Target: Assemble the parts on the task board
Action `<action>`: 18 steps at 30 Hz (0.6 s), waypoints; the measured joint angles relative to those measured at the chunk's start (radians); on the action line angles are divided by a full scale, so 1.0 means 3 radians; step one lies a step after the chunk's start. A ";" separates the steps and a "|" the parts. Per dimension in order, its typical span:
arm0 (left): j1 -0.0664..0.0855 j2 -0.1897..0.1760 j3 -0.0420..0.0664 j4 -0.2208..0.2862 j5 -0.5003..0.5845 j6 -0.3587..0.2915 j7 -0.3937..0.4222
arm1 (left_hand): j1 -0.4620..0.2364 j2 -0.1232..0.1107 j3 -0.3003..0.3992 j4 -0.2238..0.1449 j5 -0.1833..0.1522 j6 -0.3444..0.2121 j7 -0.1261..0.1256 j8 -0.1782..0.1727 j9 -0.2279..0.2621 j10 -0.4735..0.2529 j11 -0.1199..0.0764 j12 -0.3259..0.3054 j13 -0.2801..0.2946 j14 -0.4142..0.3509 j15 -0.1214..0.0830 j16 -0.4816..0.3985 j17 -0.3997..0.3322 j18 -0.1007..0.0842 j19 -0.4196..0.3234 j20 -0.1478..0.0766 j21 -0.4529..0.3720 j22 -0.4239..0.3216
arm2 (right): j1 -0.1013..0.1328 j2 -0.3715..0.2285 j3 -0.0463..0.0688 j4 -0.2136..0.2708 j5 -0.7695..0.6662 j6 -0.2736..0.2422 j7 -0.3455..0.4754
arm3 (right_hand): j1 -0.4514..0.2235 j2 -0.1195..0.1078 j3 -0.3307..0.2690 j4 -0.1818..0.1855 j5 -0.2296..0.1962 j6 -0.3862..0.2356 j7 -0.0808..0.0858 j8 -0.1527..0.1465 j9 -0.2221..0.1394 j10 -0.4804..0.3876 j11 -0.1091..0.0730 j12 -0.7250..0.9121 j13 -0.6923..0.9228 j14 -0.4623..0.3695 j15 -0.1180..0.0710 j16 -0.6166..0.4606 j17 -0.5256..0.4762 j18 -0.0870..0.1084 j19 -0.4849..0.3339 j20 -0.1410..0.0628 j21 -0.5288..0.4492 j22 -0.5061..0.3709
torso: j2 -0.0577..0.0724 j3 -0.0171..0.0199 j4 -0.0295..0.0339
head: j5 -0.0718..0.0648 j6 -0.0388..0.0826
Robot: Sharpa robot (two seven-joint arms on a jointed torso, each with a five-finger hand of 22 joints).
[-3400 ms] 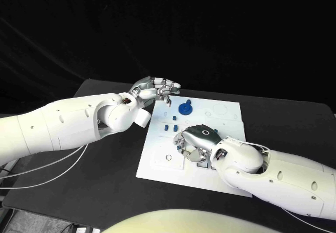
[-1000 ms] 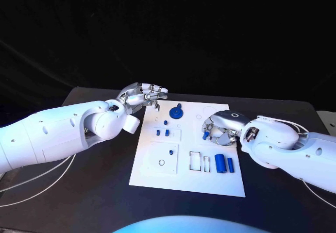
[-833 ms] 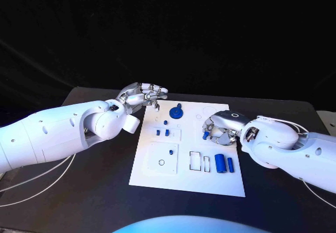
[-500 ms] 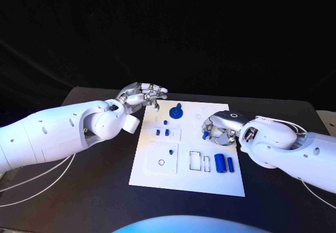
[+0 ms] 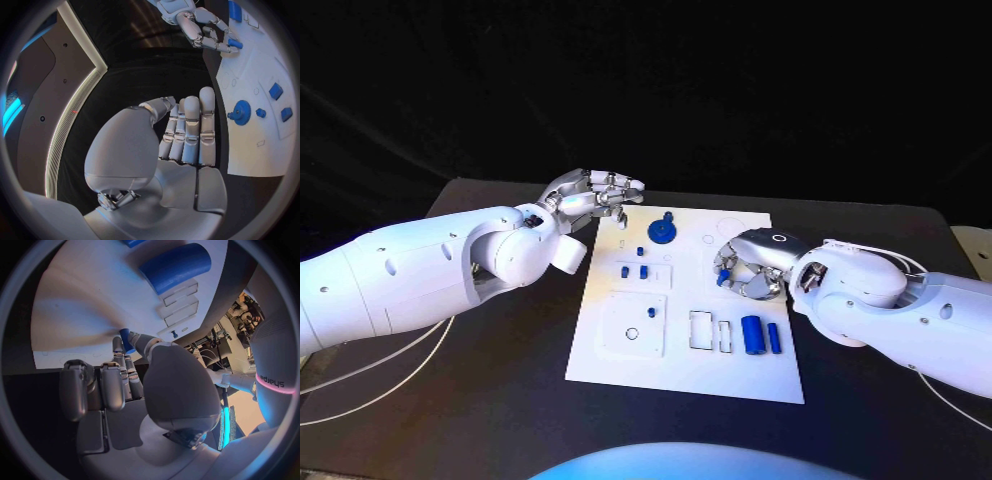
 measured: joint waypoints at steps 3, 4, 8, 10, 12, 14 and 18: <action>0.0000 -0.0001 0.0000 0.0000 0.0000 0.0000 -0.0001 | 0.0000 0.0000 0.0000 0.0000 0.0000 0.0000 0.0000 0.0000 0.0000 0.0000 0.0000 0.0000 0.0000 0.0000 0.0000 0.0000 0.0000 0.0000 0.0000 0.0000 0.0000 0.0000 | -0.0002 0.0000 0.0000 0.0001 -0.0001 -0.0006 -0.0003 | 0.0000 0.0000 0.0000 0.0000 0.0000 0.0008 -0.0008 0.0000 0.0003 0.0071 -0.0009 0.0025 0.0000 0.0015 -0.0015 0.0000 0.0000 0.0000 0.0000 0.0000 0.0039 0.0000 | 0.0000 -0.0001 0.0000 | 0.0000 -0.0002; 0.0000 -0.0001 0.0000 0.0000 0.0000 0.0000 -0.0001 | 0.0000 0.0000 0.0000 0.0000 0.0000 0.0000 0.0000 0.0000 0.0000 0.0000 0.0000 0.0000 0.0000 0.0000 0.0000 0.0000 0.0000 0.0000 0.0000 0.0000 0.0000 0.0000 | -0.0002 0.0000 0.0000 0.0001 -0.0001 -0.0010 -0.0003 | 0.0014 0.0015 0.0005 0.0005 0.0000 0.0032 -0.0016 0.0003 0.0009 0.0102 -0.0018 0.0030 0.0001 0.0016 -0.0021 0.0000 0.0002 0.0000 0.0000 -0.0015 0.0066 0.0000 | 0.0000 -0.0001 0.0000 | 0.0000 -0.0002; 0.0000 -0.0002 0.0000 0.0000 0.0000 0.0000 -0.0003 | 0.0000 0.0000 0.0000 0.0000 0.0000 0.0000 0.0000 0.0000 0.0000 -0.0008 -0.0008 0.0000 0.0000 0.0000 0.0000 0.0013 0.0000 0.0000 0.0000 0.0000 0.0000 0.0000 | -0.0005 0.0000 -0.0001 0.0003 -0.0001 -0.0049 -0.0006 | 0.0035 0.0116 0.0037 0.0000 -0.0022 0.0125 -0.0050 0.0065 0.0029 0.0203 -0.0057 0.0064 0.0016 0.0018 -0.0054 0.0013 0.0019 0.0000 0.0000 -0.0036 0.0120 0.0000 | 0.0000 -0.0001 0.0000 | 0.0000 -0.0004; 0.0000 -0.0002 0.0000 0.0000 0.0000 0.0000 -0.0004 | 0.0000 0.0000 0.0000 0.0000 0.0000 0.0000 0.0000 0.0000 0.0000 -0.0012 -0.0012 0.0000 0.0000 0.0000 0.0000 0.0013 0.0000 0.0000 0.0000 0.0000 0.0000 0.0000 | -0.0006 -0.0001 -0.0001 0.0003 -0.0001 -0.0074 -0.0009 | 0.0053 0.0151 0.0070 -0.0014 -0.0121 0.0150 -0.0067 0.0086 0.0043 0.0231 -0.0082 0.0065 0.0019 0.0000 -0.0072 0.0013 0.0023 0.0000 0.0000 -0.0060 0.0127 0.0000 | 0.0000 -0.0001 0.0000 | 0.0000 -0.0005; 0.0000 -0.0002 0.0000 0.0000 0.0000 0.0000 -0.0005 | 0.0000 0.0000 0.0000 0.0000 0.0000 0.0000 0.0000 0.0000 0.0000 -0.0012 -0.0012 0.0000 0.0000 0.0000 0.0000 0.0013 0.0000 0.0000 0.0000 0.0000 0.0000 0.0000 | -0.0007 -0.0004 -0.0002 0.0003 -0.0003 -0.0104 -0.0015 | 0.0059 0.0174 0.0092 -0.0019 -0.0156 0.0166 -0.0084 0.0109 0.0048 0.0263 -0.0084 0.0065 0.0024 0.0012 -0.0084 0.0013 0.0030 0.0000 0.0000 -0.0060 0.0150 0.0000 | -0.0001 -0.0001 0.0000 | 0.0001 -0.0005; 0.0000 -0.0002 0.0000 0.0000 0.0000 0.0000 -0.0005 | 0.0000 0.0000 0.0000 0.0000 0.0000 0.0000 0.0000 0.0000 0.0000 -0.0012 -0.0012 0.0000 0.0000 0.0000 0.0000 0.0013 0.0000 0.0000 0.0000 0.0000 0.0000 0.0000 | -0.0009 -0.0006 -0.0004 0.0003 -0.0005 -0.0128 -0.0020 | 0.0062 0.0194 0.0102 -0.0028 -0.0158 0.0177 -0.0094 0.0126 0.0049 0.0281 -0.0101 0.0065 0.0025 0.0012 -0.0084 0.0027 0.0038 0.0000 0.0000 -0.0060 0.0155 0.0000 | -0.0001 -0.0001 0.0001 | 0.0002 -0.0005; 0.0000 -0.0002 0.0000 0.0000 -0.0001 0.0000 -0.0006 | 0.0000 0.0000 0.0000 0.0000 0.0000 0.0000 0.0000 0.0000 0.0000 -0.0012 -0.0012 0.0000 0.0000 0.0000 0.0000 0.0013 0.0000 0.0000 0.0000 0.0000 0.0000 0.0000 | -0.0013 -0.0014 -0.0006 0.0009 -0.0012 -0.0179 -0.0030 | 0.0075 0.0216 0.0116 -0.0042 -0.0183 0.0198 -0.0092 0.0132 0.0049 0.0281 -0.0101 0.0068 0.0025 0.0012 -0.0084 0.0026 0.0038 0.0000 0.0000 -0.0060 0.0155 -0.0001 | -0.0001 -0.0001 0.0000 | 0.0003 -0.0005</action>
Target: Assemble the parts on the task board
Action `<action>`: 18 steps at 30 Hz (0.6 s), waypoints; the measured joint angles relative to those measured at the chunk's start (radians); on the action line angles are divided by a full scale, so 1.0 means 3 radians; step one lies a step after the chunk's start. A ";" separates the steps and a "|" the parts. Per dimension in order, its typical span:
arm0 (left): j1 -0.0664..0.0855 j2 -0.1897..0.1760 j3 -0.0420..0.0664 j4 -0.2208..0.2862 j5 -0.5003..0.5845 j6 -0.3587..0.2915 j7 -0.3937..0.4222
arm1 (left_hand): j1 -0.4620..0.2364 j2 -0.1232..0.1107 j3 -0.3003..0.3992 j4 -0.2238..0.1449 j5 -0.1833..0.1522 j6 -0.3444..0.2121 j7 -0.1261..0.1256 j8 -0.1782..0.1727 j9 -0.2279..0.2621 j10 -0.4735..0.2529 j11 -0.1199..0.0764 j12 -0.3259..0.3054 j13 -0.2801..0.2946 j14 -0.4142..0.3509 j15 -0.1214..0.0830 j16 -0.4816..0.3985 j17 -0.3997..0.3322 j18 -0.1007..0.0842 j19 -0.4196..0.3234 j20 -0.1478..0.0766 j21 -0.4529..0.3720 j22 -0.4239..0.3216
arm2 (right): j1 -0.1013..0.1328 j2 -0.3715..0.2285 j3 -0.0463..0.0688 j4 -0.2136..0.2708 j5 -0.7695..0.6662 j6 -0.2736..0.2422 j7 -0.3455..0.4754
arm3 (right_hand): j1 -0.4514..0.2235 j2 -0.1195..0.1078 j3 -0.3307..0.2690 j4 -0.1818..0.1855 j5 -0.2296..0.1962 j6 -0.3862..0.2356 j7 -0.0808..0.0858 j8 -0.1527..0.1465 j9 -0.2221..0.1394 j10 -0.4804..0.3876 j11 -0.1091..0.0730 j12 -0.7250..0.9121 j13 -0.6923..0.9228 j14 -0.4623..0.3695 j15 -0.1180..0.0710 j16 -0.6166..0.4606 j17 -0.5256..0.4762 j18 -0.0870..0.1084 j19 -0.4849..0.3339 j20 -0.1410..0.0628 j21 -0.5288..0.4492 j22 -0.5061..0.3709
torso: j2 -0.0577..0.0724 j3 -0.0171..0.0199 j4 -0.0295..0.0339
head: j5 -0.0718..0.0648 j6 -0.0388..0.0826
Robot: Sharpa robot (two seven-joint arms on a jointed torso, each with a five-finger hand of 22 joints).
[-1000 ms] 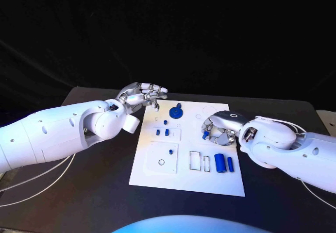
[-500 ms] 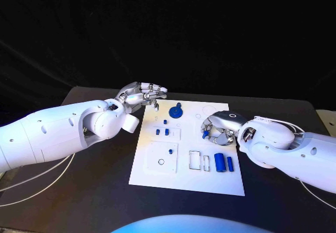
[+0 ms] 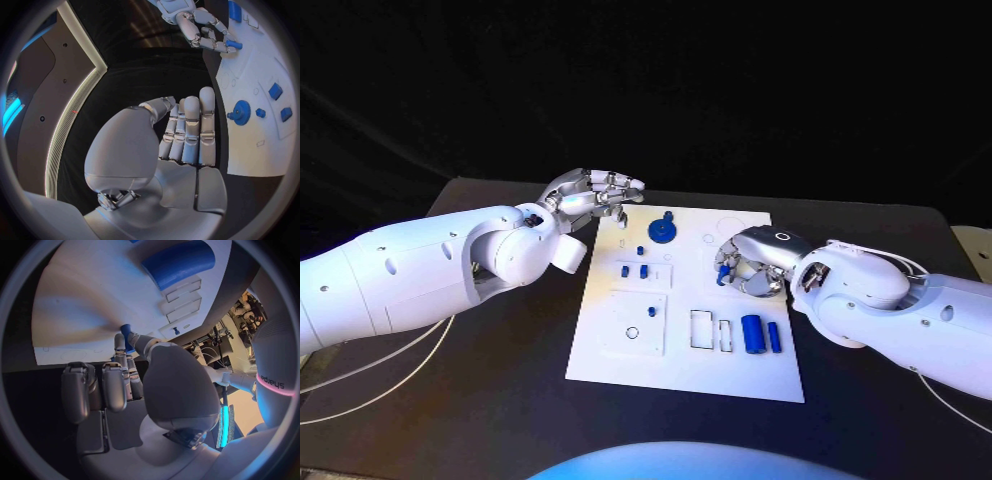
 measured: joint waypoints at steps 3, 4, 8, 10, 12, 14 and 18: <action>0.0000 0.0000 0.0000 -0.0001 0.0000 0.0000 -0.0002 | 0.0000 0.0000 0.0000 0.0000 0.0000 0.0000 0.0000 0.0000 0.0000 0.0000 0.0000 0.0000 0.0000 0.0000 0.0000 0.0000 0.0000 0.0000 0.0000 0.0000 0.0000 0.0000 | -0.0002 -0.0012 0.0000 0.0020 -0.0006 -0.0038 -0.0004 | 0.0009 0.0009 0.0009 -0.0009 -0.0001 0.0001 -0.0001 0.0000 0.0000 0.0012 -0.0011 0.0000 0.0000 0.0000 0.0000 0.0000 0.0000 0.0000 -0.0007 -0.0007 0.0000 0.0000 | -0.0001 0.0000 -0.0001 | 0.0001 0.0000; 0.0000 0.0000 0.0000 -0.0002 0.0000 0.0000 -0.0002 | 0.0000 0.0000 0.0000 0.0000 0.0000 0.0000 0.0000 0.0000 0.0000 0.0000 0.0000 0.0009 0.0000 0.0000 0.0000 0.0000 0.0000 0.0000 0.0000 0.0000 0.0000 0.0000 | -0.0002 -0.0018 0.0000 0.0029 -0.0007 -0.0049 -0.0005 | 0.0009 0.0009 0.0009 -0.0009 -0.0002 0.0001 -0.0001 0.0000 0.0000 0.0013 -0.0011 0.0000 0.0000 0.0000 0.0000 0.0000 -0.0001 0.0000 -0.0012 -0.0012 0.0000 0.0000 | -0.0001 0.0001 -0.0001 | 0.0001 0.0000; 0.0000 0.0001 0.0000 -0.0006 -0.0001 0.0000 -0.0005 | 0.0000 0.0000 0.0000 0.0000 0.0000 0.0000 0.0000 0.0000 0.0003 0.0000 0.0000 0.0019 0.0000 0.0000 0.0000 0.0000 0.0000 0.0000 0.0000 0.0000 0.0000 0.0000 | 0.0002 -0.0083 0.0009 0.0126 -0.0009 -0.0104 -0.0012 | 0.0017 0.0018 0.0009 -0.0009 -0.0011 0.0001 -0.0001 0.0000 0.0000 0.0018 -0.0006 0.0000 0.0001 0.0000 0.0000 0.0000 -0.0011 0.0000 0.0000 -0.0023 0.0000 0.0000 | -0.0002 0.0001 -0.0001 | 0.0001 0.0000; 0.0000 0.0002 0.0000 -0.0009 -0.0001 0.0000 -0.0006 | 0.0000 0.0000 0.0000 0.0000 0.0000 0.0000 0.0000 0.0000 0.0003 0.0000 0.0000 0.0019 0.0000 0.0000 0.0000 0.0000 0.0000 0.0000 0.0000 0.0000 0.0000 0.0000 | 0.0015 -0.0125 0.0020 0.0205 -0.0005 -0.0129 -0.0014 | 0.0017 0.0017 0.0009 -0.0009 -0.0012 0.0001 -0.0001 0.0000 0.0000 0.0018 -0.0006 0.0000 0.0001 0.0000 0.0000 0.0000 -0.0014 0.0000 0.0000 -0.0024 0.0000 0.0000 | -0.0003 0.0001 -0.0001 | -0.0001 0.0000; 0.0000 0.0003 0.0000 -0.0013 -0.0001 0.0000 -0.0008 | 0.0000 0.0000 0.0000 0.0000 0.0000 0.0000 0.0000 0.0000 0.0003 0.0000 0.0000 0.0019 0.0000 0.0000 0.0000 0.0000 0.0000 0.0000 0.0000 0.0000 0.0000 0.0000 | 0.0039 -0.0172 0.0029 0.0304 0.0005 -0.0155 -0.0016 | 0.0017 0.0017 0.0007 -0.0010 -0.0013 0.0001 -0.0001 0.0000 0.0000 0.0018 -0.0006 -0.0005 0.0001 0.0000 0.0000 0.0000 -0.0014 0.0000 0.0000 -0.0024 0.0000 0.0000 | -0.0004 0.0001 -0.0001 | -0.0001 0.0000; 0.0000 0.0005 0.0000 -0.0017 -0.0001 0.0000 -0.0011 | 0.0000 0.0000 0.0000 0.0000 0.0000 0.0000 0.0000 0.0000 0.0003 0.0000 0.0000 0.0019 0.0000 0.0000 0.0000 0.0000 0.0000 0.0000 0.0000 0.0000 0.0000 0.0000 | 0.0062 -0.0208 0.0036 0.0389 0.0014 -0.0178 -0.0018 | 0.0017 0.0017 -0.0001 -0.0019 -0.0014 0.0001 -0.0001 0.0000 0.0000 0.0018 -0.0006 -0.0013 0.0001 0.0000 0.0000 0.0000 -0.0018 0.0000 0.0000 -0.0024 0.0000 -0.0001 | -0.0006 0.0001 -0.0002 | -0.0002 0.0004; 0.0000 0.0016 0.0000 -0.0032 -0.0001 0.0001 -0.0016 | 0.0000 0.0000 0.0000 0.0000 0.0000 0.0000 0.0000 0.0000 0.0003 0.0000 0.0000 0.0019 -0.0001 0.0000 0.0000 0.0000 -0.0004 0.0000 0.0000 0.0000 0.0000 0.0000 | 0.0107 -0.0257 0.0052 0.0597 0.0039 -0.0229 -0.0020 | 0.0017 0.0017 -0.0001 -0.0019 -0.0014 0.0001 -0.0001 0.0000 0.0000 0.0018 -0.0006 -0.0013 0.0001 0.0000 0.0000 0.0000 -0.0019 0.0000 0.0000 -0.0024 0.0000 -0.0001 | -0.0010 0.0001 -0.0006 | 0.0001 0.0012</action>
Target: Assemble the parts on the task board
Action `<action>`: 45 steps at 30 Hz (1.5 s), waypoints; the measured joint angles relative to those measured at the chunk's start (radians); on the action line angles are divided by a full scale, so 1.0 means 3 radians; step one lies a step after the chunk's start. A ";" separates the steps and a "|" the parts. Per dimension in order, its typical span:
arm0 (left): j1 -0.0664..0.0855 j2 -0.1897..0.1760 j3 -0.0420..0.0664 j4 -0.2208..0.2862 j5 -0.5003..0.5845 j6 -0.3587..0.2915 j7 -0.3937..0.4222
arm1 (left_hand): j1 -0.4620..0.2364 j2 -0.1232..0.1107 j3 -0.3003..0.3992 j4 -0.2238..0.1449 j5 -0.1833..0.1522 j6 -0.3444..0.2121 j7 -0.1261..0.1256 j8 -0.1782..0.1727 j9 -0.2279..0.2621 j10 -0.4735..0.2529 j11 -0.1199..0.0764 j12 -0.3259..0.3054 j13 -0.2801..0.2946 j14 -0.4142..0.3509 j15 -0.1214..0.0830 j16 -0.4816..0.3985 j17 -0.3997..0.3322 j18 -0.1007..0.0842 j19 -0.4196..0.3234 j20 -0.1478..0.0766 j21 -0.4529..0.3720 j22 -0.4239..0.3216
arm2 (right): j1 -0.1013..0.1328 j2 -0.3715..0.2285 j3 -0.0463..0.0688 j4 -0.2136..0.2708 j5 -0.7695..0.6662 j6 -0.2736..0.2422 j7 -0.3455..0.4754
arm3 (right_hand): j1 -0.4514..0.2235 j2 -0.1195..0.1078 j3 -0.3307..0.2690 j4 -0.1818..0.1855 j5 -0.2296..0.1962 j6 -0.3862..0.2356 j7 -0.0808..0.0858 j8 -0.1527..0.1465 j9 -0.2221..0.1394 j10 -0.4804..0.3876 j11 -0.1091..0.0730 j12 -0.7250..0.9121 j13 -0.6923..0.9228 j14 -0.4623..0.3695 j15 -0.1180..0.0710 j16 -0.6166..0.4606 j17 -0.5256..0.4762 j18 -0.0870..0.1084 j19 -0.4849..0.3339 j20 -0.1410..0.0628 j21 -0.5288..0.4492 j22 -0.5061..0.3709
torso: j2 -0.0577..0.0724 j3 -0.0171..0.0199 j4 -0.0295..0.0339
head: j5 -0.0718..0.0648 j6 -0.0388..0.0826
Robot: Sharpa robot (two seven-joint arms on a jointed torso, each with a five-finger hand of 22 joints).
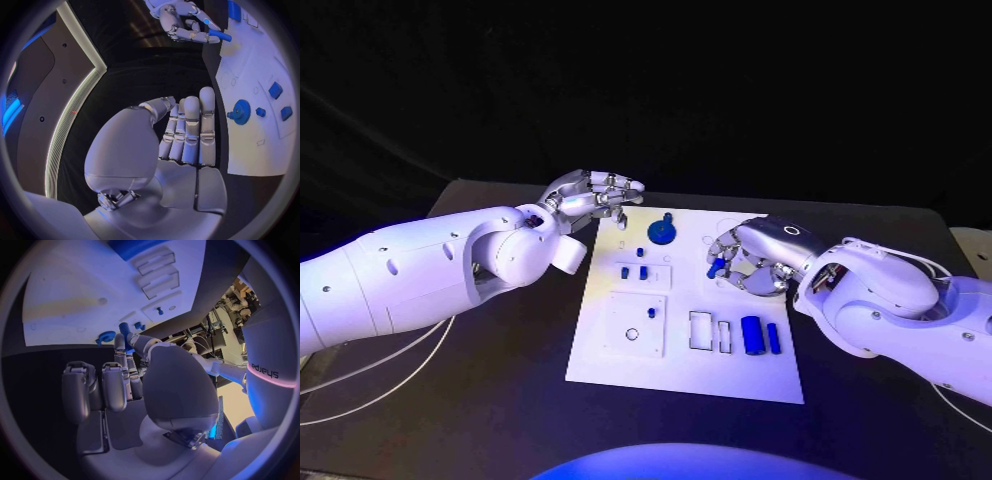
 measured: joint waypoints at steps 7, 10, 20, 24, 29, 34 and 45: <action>0.0000 0.0028 0.0000 -0.0039 0.0000 0.0001 -0.0005 | 0.0000 0.0000 0.0000 0.0000 0.0000 0.0000 0.0000 0.0000 0.0000 0.0000 0.0000 0.0000 0.0000 0.0000 0.0000 0.0000 0.0000 0.0000 0.0000 0.0000 0.0000 0.0000 | 0.0006 0.0138 0.0002 0.0205 0.0033 -0.0078 0.0010 | 0.0000 -0.0001 0.0000 0.0000 -0.0006 -0.0003 0.0000 0.0000 0.0000 0.0000 0.0000 -0.0013 0.0000 0.0000 0.0000 0.0000 0.0000 0.0000 0.0000 0.0000 0.0000 0.0000 | -0.0004 -0.0001 0.0000 | 0.0032 0.0004; 0.0000 0.0042 0.0000 -0.0062 0.0000 0.0001 -0.0006 | 0.0000 0.0000 0.0000 0.0000 0.0000 0.0000 0.0000 0.0000 0.0000 0.0000 0.0000 0.0000 0.0000 0.0000 0.0000 0.0000 0.0000 0.0000 0.0000 0.0000 0.0000 0.0000 | -0.0035 0.0274 -0.0006 0.0229 0.0035 -0.0103 0.0017 | 0.0000 -0.0001 0.0000 -0.0001 -0.0006 -0.0008 -0.0004 0.0000 0.0000 0.0000 0.0000 -0.0013 -0.0002 0.0000 0.0000 0.0000 0.0000 0.0000 0.0000 0.0000 0.0000 0.0000 | -0.0005 -0.0001 0.0000 | 0.0061 0.0004; 0.0000 0.0098 0.0000 -0.0109 -0.0001 0.0001 -0.0006 | 0.0000 0.0000 0.0000 0.0000 0.0000 0.0000 0.0000 0.0000 -0.0001 0.0000 0.0000 0.0000 0.0000 0.0000 0.0000 0.0000 0.0000 0.0000 0.0000 0.0000 0.0000 -0.0002 | -0.0267 0.0691 -0.0050 0.0113 -0.0013 -0.0133 0.0064 | 0.0000 -0.0001 0.0009 -0.0009 -0.0013 -0.0016 0.0001 0.0019 0.0000 0.0000 0.0000 -0.0013 -0.0003 0.0000 0.0000 0.0000 0.0000 0.0000 0.0000 0.0000 0.0000 -0.0001 | -0.0001 -0.0007 0.0009 | 0.0124 0.0016; 0.0000 0.0105 0.0000 -0.0109 0.0000 0.0002 -0.0006 | 0.0000 0.0000 0.0000 0.0000 0.0000 0.0000 0.0000 0.0000 -0.0001 0.0000 0.0000 0.0000 0.0003 0.0000 0.0000 0.0000 0.0000 0.0000 0.0000 0.0000 0.0000 -0.0002 | -0.0355 0.0796 -0.0063 -0.0001 -0.0050 -0.0131 0.0078 | 0.0000 -0.0001 0.0009 -0.0010 0.0000 -0.0019 0.0006 0.0025 0.0000 0.0000 0.0001 -0.0013 -0.0003 0.0000 0.0000 0.0000 -0.0006 0.0000 0.0000 0.0000 0.0000 -0.0001 | 0.0004 -0.0009 0.0007 | 0.0158 0.0010; 0.0000 0.0107 0.0000 -0.0103 0.0000 0.0002 -0.0006 | 0.0000 0.0000 0.0010 0.0010 0.0000 0.0000 0.0000 0.0015 -0.0001 0.0000 0.0000 0.0000 0.0002 0.0000 0.0000 0.0000 -0.0003 0.0000 0.0000 0.0000 0.0000 -0.0002 | -0.0433 0.0889 -0.0078 -0.0125 -0.0086 -0.0122 0.0085 | 0.0000 -0.0002 0.0008 -0.0010 0.0004 -0.0020 0.0010 0.0030 0.0000 0.0000 0.0001 -0.0013 -0.0003 0.0000 0.0000 0.0000 -0.0009 0.0000 0.0000 0.0000 0.0000 -0.0001 | 0.0006 -0.0007 0.0002 | 0.0184 -0.0004; 0.0000 0.0107 0.0000 -0.0096 0.0000 0.0002 -0.0006 | 0.0000 0.0000 0.0010 0.0010 0.0000 0.0000 0.0000 0.0015 -0.0001 0.0000 0.0000 0.0000 0.0002 0.0000 0.0000 0.0000 -0.0003 0.0000 0.0000 0.0000 0.0000 -0.0002 | -0.0480 0.0943 -0.0086 -0.0196 -0.0117 -0.0106 0.0089 | 0.0000 -0.0002 0.0008 -0.0010 0.0004 -0.0021 0.0013 0.0030 0.0000 0.0000 0.0001 -0.0025 -0.0003 0.0000 0.0000 0.0000 -0.0009 0.0000 0.0000 0.0000 0.0000 -0.0001 | 0.0010 -0.0002 0.0002 | 0.0200 -0.0025; 0.0000 0.0102 0.0000 -0.0086 0.0000 0.0003 -0.0006 | 0.0000 0.0000 0.0010 0.0010 0.0000 0.0000 0.0000 0.0015 -0.0001 0.0000 0.0000 0.0000 0.0002 0.0000 0.0000 0.0000 -0.0003 0.0000 0.0000 0.0000 0.0000 -0.0002 | -0.0504 0.0964 -0.0090 -0.0294 -0.0182 -0.0062 0.0082 | 0.0001 -0.0003 0.0004 -0.0013 0.0003 -0.0028 0.0022 0.0029 0.0001 0.0000 0.0001 -0.0025 -0.0006 0.0000 0.0000 0.0000 -0.0009 0.0000 0.0000 0.0001 0.0000 -0.0001 | 0.0010 0.0001 0.0001 | 0.0213 -0.0047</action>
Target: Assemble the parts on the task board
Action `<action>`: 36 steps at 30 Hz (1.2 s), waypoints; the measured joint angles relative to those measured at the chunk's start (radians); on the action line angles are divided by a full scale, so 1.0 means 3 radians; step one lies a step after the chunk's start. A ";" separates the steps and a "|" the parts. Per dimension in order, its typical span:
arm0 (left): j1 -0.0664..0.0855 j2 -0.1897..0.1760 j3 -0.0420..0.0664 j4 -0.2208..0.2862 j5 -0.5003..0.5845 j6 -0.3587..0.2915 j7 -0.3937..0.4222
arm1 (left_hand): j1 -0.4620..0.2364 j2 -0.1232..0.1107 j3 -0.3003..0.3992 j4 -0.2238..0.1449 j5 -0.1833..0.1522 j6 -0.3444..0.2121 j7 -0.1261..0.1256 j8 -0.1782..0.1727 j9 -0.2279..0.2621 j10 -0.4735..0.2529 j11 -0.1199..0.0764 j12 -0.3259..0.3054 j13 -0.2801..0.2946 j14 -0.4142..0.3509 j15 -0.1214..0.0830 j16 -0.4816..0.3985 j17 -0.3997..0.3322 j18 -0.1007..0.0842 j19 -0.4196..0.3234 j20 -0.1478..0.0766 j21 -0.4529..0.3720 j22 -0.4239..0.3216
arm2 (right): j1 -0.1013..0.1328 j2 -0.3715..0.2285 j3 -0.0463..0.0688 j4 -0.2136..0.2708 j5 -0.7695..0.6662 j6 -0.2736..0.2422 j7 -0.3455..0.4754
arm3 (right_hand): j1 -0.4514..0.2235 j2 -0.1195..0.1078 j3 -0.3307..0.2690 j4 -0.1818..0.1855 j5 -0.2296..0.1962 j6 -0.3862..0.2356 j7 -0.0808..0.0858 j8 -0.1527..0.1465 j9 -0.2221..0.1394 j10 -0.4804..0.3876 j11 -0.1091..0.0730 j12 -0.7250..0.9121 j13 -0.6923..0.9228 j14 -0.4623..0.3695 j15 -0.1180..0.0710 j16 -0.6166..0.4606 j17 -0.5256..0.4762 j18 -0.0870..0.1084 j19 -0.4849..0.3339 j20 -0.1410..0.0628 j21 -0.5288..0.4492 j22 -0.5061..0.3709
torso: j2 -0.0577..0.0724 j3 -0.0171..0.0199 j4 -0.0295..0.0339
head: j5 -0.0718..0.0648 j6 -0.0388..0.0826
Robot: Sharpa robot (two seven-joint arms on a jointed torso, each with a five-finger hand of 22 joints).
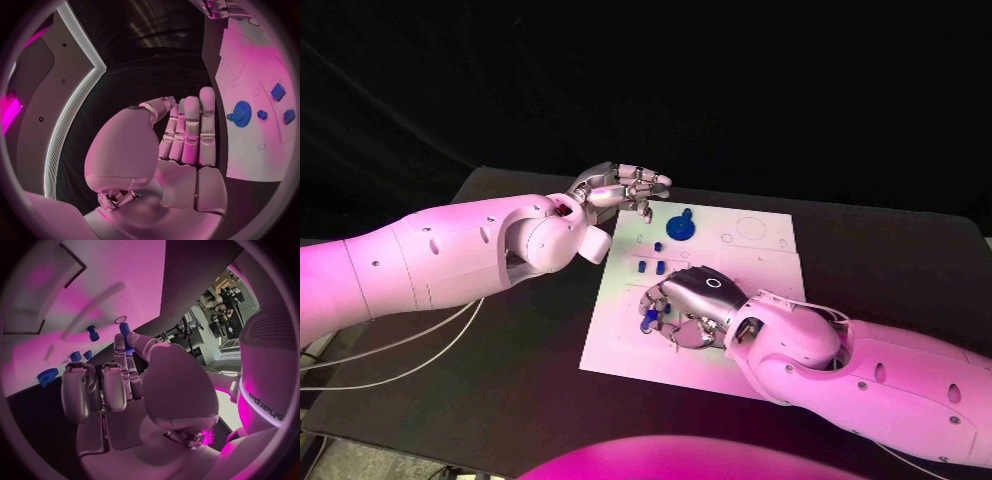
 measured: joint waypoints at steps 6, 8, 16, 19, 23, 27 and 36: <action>0.0000 -0.0001 0.0000 0.0004 0.0000 0.0001 0.0000 | 0.0000 0.0000 0.0000 0.0000 0.0000 0.0000 0.0000 0.0000 0.0003 0.0000 0.0000 0.0000 0.0000 0.0000 0.0000 0.0000 0.0000 0.0000 0.0000 0.0000 0.0000 0.0000 | -0.0002 0.0006 -0.0001 -0.0019 -0.0017 0.0032 -0.0006 | 0.0000 0.0000 0.0000 0.0000 0.0000 -0.0003 0.0005 -0.0002 0.0001 0.0000 0.0000 0.0000 0.0000 0.0000 0.0000 0.0000 0.0000 0.0000 0.0000 0.0000 0.0000 0.0003 | 0.0000 -0.0001 0.0006 | 0.0001 -0.0012; 0.0000 -0.0003 0.0000 0.0006 0.0000 0.0001 0.0000 | 0.0000 0.0000 0.0000 0.0000 0.0000 0.0000 0.0000 0.0000 0.0003 0.0000 0.0000 0.0000 0.0000 0.0000 0.0000 0.0000 0.0000 0.0000 0.0000 0.0000 0.0000 0.0000 | -0.0003 0.0015 -0.0001 -0.0028 -0.0021 0.0044 -0.0007 | 0.0000 0.0000 0.0000 0.0000 -0.0001 -0.0003 0.0006 -0.0008 0.0001 0.0000 0.0000 0.0000 0.0000 0.0000 0.0000 0.0000 0.0000 0.0000 0.0000 0.0000 0.0000 0.0003 | 0.0000 -0.0002 0.0006 | 0.0001 -0.0015; 0.0000 -0.0008 0.0000 0.0016 0.0000 0.0001 -0.0002 | 0.0000 0.0000 0.0000 0.0000 0.0000 0.0000 0.0000 0.0000 0.0003 0.0000 0.0000 0.0019 0.0003 0.0000 0.0000 0.0000 -0.0003 0.0000 0.0000 0.0000 0.0000 0.0000 | -0.0019 0.0044 -0.0005 -0.0058 -0.0030 0.0080 -0.0012 | 0.0000 -0.0001 0.0000 0.0000 -0.0003 0.0002 0.0005 -0.0010 0.0002 0.0000 0.0000 0.0000 0.0001 0.0000 0.0000 0.0000 0.0004 0.0000 0.0000 0.0000 0.0000 0.0002 | 0.0000 -0.0004 0.0002 | 0.0011 -0.0033; 0.0000 -0.0011 0.0000 0.0018 0.0000 0.0001 -0.0003 | 0.0000 0.0000 0.0000 0.0000 0.0000 0.0000 0.0000 0.0000 0.0002 0.0000 0.0000 0.0019 0.0003 0.0000 0.0000 0.0000 -0.0003 0.0000 0.0000 0.0000 0.0000 0.0000 | -0.0021 0.0044 -0.0005 -0.0063 -0.0034 0.0090 -0.0016 | -0.0002 -0.0009 -0.0001 0.0000 -0.0003 0.0002 0.0005 0.0003 0.0002 0.0001 0.0001 0.0000 0.0002 0.0000 0.0000 0.0000 0.0004 0.0000 0.0000 0.0000 0.0000 0.0002 | -0.0001 -0.0004 0.0002 | 0.0012 -0.0039; 0.0001 -0.0015 0.0000 0.0019 0.0000 0.0001 -0.0004 | 0.0000 0.0000 0.0000 0.0000 0.0000 0.0000 0.0000 0.0000 0.0002 0.0000 0.0000 0.0019 0.0003 0.0000 0.0000 0.0000 -0.0003 0.0000 0.0000 0.0000 0.0000 0.0000 | -0.0024 0.0045 -0.0006 -0.0067 -0.0047 0.0110 -0.0028 | -0.0005 -0.0013 -0.0001 0.0000 -0.0003 0.0002 0.0005 0.0004 0.0004 0.0006 0.0006 0.0000 0.0002 0.0000 0.0000 0.0000 0.0004 0.0000 0.0000 0.0000 0.0000 0.0002 | -0.0003 -0.0006 0.0003 | 0.0015 -0.0046; 0.0001 -0.0018 0.0000 0.0020 0.0000 0.0001 -0.0004 | 0.0000 0.0000 0.0000 0.0000 0.0000 0.0000 0.0000 0.0000 0.0002 0.0000 0.0000 0.0019 0.0002 0.0000 0.0000 0.0000 -0.0003 0.0000 0.0000 0.0000 0.0000 0.0000 | -0.0025 0.0059 -0.0006 -0.0070 -0.0077 0.0132 -0.0058 | -0.0005 -0.0013 -0.0001 0.0000 0.0003 0.0002 0.0005 0.0005 0.0005 0.0006 0.0006 0.0000 0.0002 0.0000 0.0000 0.0000 0.0004 0.0000 0.0000 0.0000 0.0000 0.0002 | -0.0004 -0.0006 0.0003 | 0.0018 -0.0050; 0.0001 -0.0020 0.0001 0.0023 0.0000 0.0001 -0.0006 | 0.0000 0.0000 0.0000 0.0000 0.0000 0.0000 0.0000 0.0000 0.0005 -0.0012 0.0012 0.0019 0.0002 0.0000 0.0000 0.0000 -0.0003 0.0000 0.0000 0.0000 0.0000 -0.0003 | -0.0040 0.0111 -0.0007 -0.0073 -0.0182 0.0153 -0.0151 | -0.0023 -0.0031 0.0009 -0.0010 0.0013 0.0001 0.0005 0.0005 0.0019 0.0006 0.0006 -0.0001 0.0000 0.0000 0.0000 0.0000 0.0004 0.0000 0.0000 0.0000 0.0000 0.0002 | -0.0004 -0.0004 0.0006 | 0.0015 -0.0043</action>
